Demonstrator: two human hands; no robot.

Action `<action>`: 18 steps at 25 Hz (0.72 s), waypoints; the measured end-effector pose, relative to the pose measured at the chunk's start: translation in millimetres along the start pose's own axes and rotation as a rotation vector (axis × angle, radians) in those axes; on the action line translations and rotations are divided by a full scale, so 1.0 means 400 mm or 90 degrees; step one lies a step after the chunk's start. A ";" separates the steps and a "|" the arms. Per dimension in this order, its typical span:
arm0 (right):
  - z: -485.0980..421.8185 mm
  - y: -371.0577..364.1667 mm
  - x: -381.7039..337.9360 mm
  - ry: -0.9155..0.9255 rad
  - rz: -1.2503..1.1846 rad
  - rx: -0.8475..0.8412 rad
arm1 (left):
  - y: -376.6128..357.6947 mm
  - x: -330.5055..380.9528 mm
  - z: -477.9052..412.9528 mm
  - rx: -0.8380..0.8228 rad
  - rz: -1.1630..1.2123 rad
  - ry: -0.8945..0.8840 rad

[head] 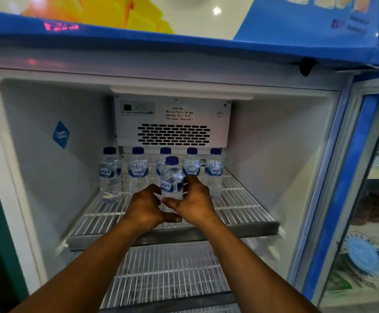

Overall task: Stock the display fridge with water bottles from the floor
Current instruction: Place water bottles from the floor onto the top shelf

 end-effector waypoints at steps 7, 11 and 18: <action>0.050 0.204 0.081 -0.041 0.001 0.188 | -0.034 0.005 -0.014 -0.043 -0.102 -0.048; 0.024 0.306 0.142 -0.109 0.016 0.227 | -0.043 0.001 -0.021 -0.059 -0.150 -0.051; -0.055 0.326 0.226 -0.186 0.004 0.167 | -0.043 -0.003 -0.024 -0.037 -0.165 -0.059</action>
Point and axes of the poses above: each hand's wrist, its own z-axis away from the middle knuckle, its own y-axis out of the back of the hand, x = y × z, the point moved 5 cm from there along -z, towards the middle knuckle, and after that the axes turned 10 degrees about -x, right-handed, at the moved point
